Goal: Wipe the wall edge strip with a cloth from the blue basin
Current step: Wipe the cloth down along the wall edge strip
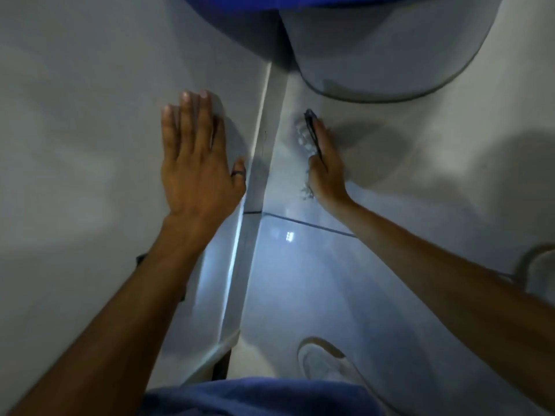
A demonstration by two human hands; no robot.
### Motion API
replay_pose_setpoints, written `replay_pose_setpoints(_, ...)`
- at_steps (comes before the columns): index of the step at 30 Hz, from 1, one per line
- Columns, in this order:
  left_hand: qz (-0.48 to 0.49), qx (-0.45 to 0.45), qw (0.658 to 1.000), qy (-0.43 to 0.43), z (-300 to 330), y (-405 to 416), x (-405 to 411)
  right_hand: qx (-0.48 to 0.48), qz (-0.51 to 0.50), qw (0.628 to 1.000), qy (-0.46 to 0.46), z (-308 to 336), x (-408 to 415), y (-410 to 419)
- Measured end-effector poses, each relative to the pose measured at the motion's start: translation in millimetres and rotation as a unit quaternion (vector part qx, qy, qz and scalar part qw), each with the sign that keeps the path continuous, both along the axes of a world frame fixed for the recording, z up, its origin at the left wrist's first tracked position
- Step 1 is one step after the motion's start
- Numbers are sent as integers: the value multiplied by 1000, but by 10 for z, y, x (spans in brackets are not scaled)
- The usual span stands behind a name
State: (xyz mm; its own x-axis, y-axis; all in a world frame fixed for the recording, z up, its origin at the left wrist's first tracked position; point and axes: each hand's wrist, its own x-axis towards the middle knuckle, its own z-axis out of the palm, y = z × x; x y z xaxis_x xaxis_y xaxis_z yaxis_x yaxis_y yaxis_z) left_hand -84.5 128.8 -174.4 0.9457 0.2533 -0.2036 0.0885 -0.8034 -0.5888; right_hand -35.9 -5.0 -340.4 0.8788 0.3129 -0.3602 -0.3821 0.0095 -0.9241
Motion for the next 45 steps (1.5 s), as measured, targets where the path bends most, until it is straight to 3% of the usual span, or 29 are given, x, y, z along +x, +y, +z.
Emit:
replay_pose_setpoints(4,-55,96,994,27,-118,128,-87,57,-9,998,-38,-339,336,458)
replay_pose_setpoints(7,-91,156,983,22,-64,213,-176,99,-13,995,2,-351,615,903)
replay_pose_setpoints(11,-135,198,970,49,-55,263,-214,27,-32,998,-44,-287,514,1180)
replay_pose_setpoints(15,-170,229,958,38,-146,369,-107,-19,-31,997,-63,-321,-561,1254)
replay_pose_setpoints(18,-159,226,961,28,-168,377,-42,-5,46,997,-57,-379,-1738,1127)
replay_pose_setpoints(20,-149,220,963,48,-161,353,-31,-16,78,995,-56,-361,-2013,1105)
replay_pose_setpoints(23,-149,201,967,56,-132,374,-35,-15,12,997,-73,-362,-1392,1200)
replay_pose_setpoints(26,-150,191,969,42,-147,377,-19,-20,-53,986,-160,-497,-223,1327)
replay_pose_setpoints(30,-148,187,970,45,-152,379,-42,-8,-84,986,-144,-539,684,1376)
replay_pose_setpoints(34,-143,161,975,48,-121,357,-24,-11,-60,990,-127,-527,241,1371)
replay_pose_setpoints(38,-141,175,973,58,-129,354,-27,-5,39,992,-122,-570,-1417,1190)
replay_pose_setpoints(40,-144,180,971,58,-129,359,-6,5,81,988,-129,-630,-1867,1140)
replay_pose_setpoints(45,-144,174,972,57,-162,372,-6,-31,8,981,-192,-698,-702,1307)
